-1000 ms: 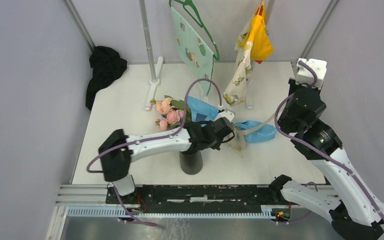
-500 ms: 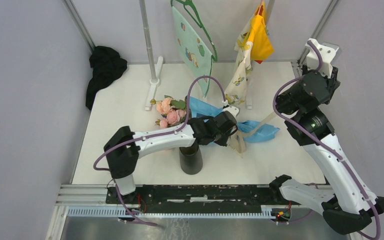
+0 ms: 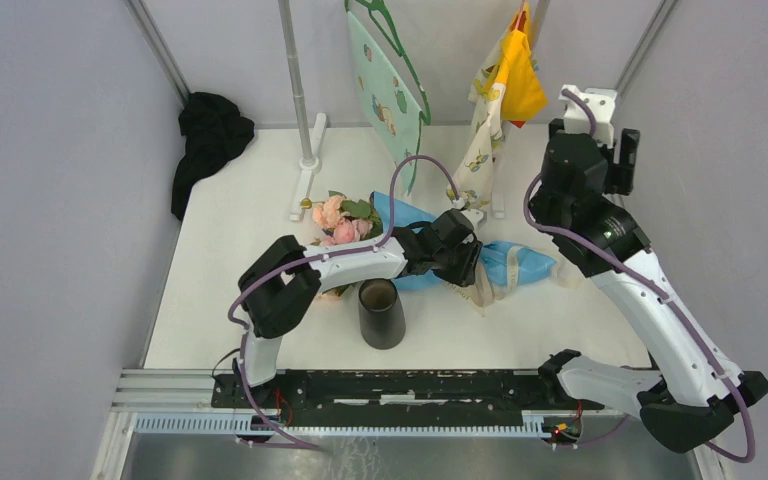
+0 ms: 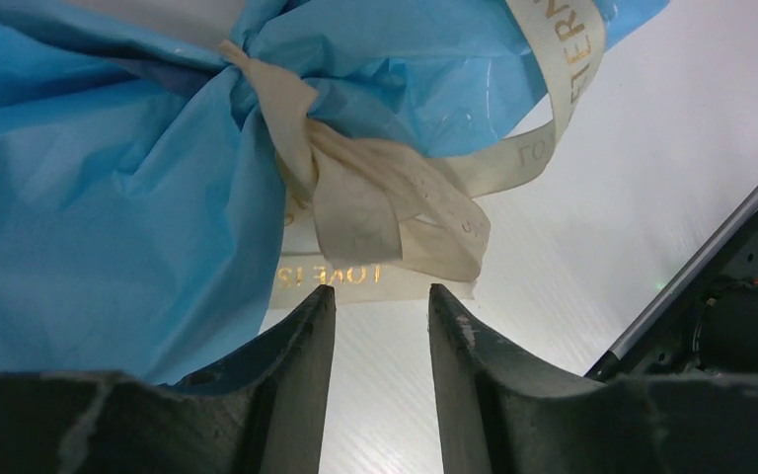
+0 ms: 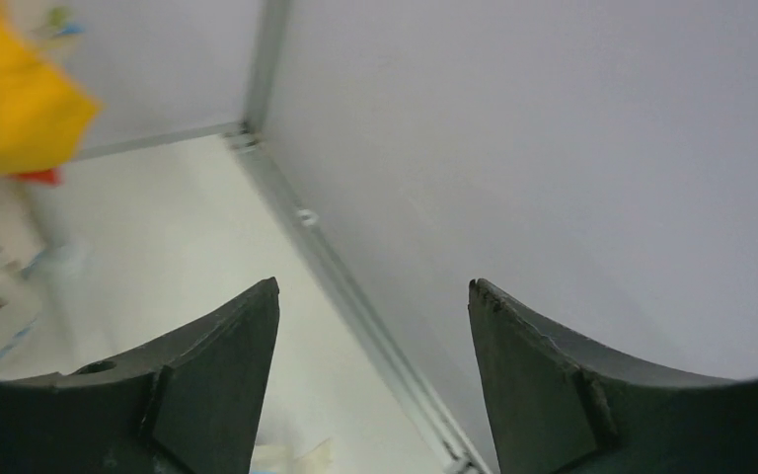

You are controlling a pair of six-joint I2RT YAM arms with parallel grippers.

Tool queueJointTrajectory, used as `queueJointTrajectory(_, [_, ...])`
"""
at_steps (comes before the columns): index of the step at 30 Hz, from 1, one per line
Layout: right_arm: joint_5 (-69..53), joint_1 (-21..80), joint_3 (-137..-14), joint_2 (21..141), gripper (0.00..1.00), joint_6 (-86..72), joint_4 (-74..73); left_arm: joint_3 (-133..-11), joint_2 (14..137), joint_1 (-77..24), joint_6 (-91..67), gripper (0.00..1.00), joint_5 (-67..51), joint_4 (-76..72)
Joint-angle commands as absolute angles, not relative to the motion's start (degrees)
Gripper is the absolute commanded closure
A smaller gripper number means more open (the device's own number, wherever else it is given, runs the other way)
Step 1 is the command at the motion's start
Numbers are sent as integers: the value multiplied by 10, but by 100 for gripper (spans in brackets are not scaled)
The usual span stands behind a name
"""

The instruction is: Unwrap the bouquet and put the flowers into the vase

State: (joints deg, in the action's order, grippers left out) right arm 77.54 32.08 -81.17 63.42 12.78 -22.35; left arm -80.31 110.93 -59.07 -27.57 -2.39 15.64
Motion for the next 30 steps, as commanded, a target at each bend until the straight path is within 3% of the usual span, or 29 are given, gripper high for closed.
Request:
queueJointTrajectory(1, [515, 316, -755, 618, 24, -32, -304, -856, 1154, -579, -272, 56, -94, 115])
queueJointTrajectory(7, [474, 316, -641, 588, 28, -69, -264, -922, 1199, -565, -278, 77, -131, 100])
queueJointTrajectory(13, [471, 316, -557, 506, 29, -81, -224, -963, 1226, -522, -321, 81, -215, -22])
queueJointTrajectory(16, [465, 315, -539, 493, 29, -90, -240, -1001, 1267, -501, -365, 79, -281, -77])
queueJointTrajectory(22, [368, 315, -461, 460, 30, -111, -223, -1071, 1326, -483, -345, 56, -252, -59])
queueJointTrajectory(30, [241, 318, -386, 476, 35, -113, -189, -917, 1184, -466, -321, 43, -196, -72])
